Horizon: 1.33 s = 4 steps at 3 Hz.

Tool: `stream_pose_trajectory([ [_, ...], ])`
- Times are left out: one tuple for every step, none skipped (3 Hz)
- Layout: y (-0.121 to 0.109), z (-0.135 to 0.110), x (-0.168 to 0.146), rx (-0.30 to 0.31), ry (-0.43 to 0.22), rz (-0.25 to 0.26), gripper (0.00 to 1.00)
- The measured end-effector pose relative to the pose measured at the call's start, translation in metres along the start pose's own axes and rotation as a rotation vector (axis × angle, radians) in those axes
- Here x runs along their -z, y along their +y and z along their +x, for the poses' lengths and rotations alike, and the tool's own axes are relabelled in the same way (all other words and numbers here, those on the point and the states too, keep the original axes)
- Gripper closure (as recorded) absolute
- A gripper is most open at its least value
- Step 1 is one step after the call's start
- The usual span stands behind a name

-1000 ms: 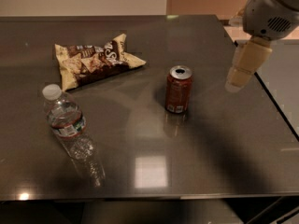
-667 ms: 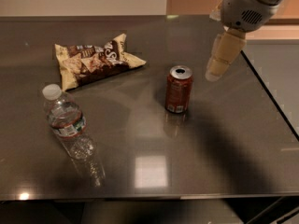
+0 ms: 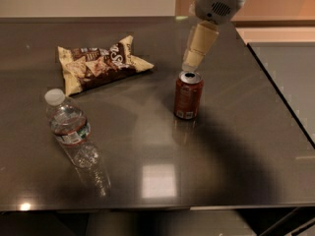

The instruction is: Move brown chip bag near water bottle

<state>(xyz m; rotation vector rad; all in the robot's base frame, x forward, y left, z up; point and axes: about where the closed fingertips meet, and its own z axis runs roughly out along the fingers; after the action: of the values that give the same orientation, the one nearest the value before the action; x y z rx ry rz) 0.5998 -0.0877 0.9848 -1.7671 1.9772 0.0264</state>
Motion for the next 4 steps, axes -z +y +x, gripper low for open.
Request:
stream_pose_trajectory([
  [-0.005, -0.025, -0.017, 0.008, -0.011, -0.012, 0.00],
  [-0.005, -0.063, -0.049, 0.013, 0.003, 0.005, 0.00],
  [-0.003, -0.088, -0.073, 0.040, -0.010, 0.072, 0.00],
  [-0.003, -0.088, -0.073, 0.040, -0.010, 0.072, 0.00],
])
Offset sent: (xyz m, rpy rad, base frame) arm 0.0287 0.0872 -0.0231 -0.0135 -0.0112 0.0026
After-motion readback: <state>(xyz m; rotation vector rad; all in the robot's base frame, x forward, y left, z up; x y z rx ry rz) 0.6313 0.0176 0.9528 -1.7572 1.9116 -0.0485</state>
